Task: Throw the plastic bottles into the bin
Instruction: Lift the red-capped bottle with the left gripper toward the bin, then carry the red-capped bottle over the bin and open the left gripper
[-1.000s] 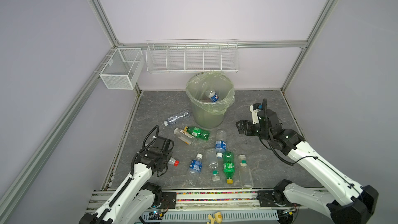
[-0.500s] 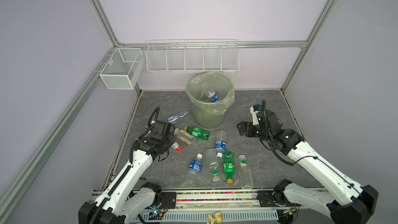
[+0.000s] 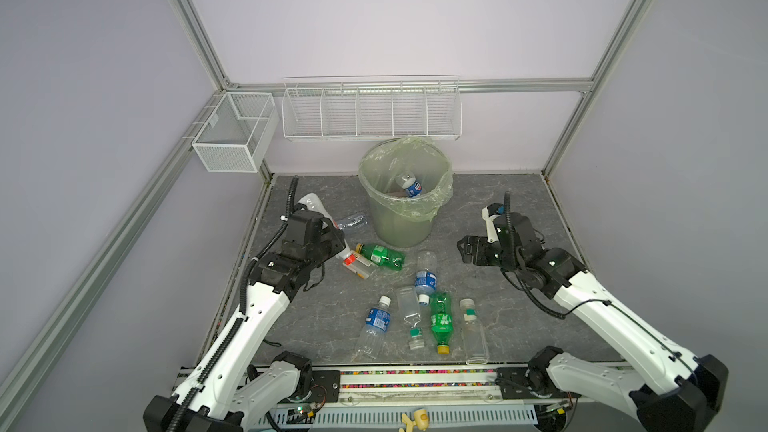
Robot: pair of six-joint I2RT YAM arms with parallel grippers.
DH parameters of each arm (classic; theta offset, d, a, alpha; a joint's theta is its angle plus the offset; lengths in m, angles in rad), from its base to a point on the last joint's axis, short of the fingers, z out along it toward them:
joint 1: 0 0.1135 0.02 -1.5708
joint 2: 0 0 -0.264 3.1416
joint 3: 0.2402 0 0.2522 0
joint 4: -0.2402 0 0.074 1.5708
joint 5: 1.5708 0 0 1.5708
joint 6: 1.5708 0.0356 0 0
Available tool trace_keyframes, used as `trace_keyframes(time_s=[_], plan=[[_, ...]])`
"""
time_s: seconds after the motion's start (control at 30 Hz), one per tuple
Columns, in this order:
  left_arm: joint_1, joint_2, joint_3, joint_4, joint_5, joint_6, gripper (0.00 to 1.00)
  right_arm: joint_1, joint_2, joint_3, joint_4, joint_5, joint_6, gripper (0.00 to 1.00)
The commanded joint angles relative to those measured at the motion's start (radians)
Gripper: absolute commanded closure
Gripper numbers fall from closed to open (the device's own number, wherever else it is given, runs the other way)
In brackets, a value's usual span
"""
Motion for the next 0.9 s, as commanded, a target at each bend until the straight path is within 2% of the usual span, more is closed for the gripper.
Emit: trace_keyframes(time_s=[0.0, 0.1, 0.3, 0.5, 0.7, 0.87], plan=[[-0.005, 0.041, 0.112, 0.062, 0.064, 0.127, 0.63, -0.002, -0.007, 0.020, -0.021, 0.004, 0.014, 0.12], [-0.004, 0.072, 0.184, 0.076, 0.101, 0.185, 0.63, -0.002, -0.007, 0.025, -0.028, 0.001, 0.014, 0.12], [-0.005, 0.053, 0.203, 0.192, 0.167, 0.283, 0.63, -0.001, -0.009, 0.038, -0.046, 0.007, 0.012, 0.12], [-0.003, 0.093, 0.237, 0.309, 0.195, 0.270, 0.63, -0.002, -0.012, 0.061, -0.060, 0.026, 0.006, 0.12], [-0.005, 0.207, 0.380, 0.319, 0.245, 0.266, 0.62, -0.002, -0.034, 0.044, -0.061, 0.042, 0.009, 0.12], [-0.005, 0.229, 0.394, 0.355, 0.237, 0.241, 0.62, -0.002, -0.048, 0.033, -0.065, 0.046, 0.007, 0.12]])
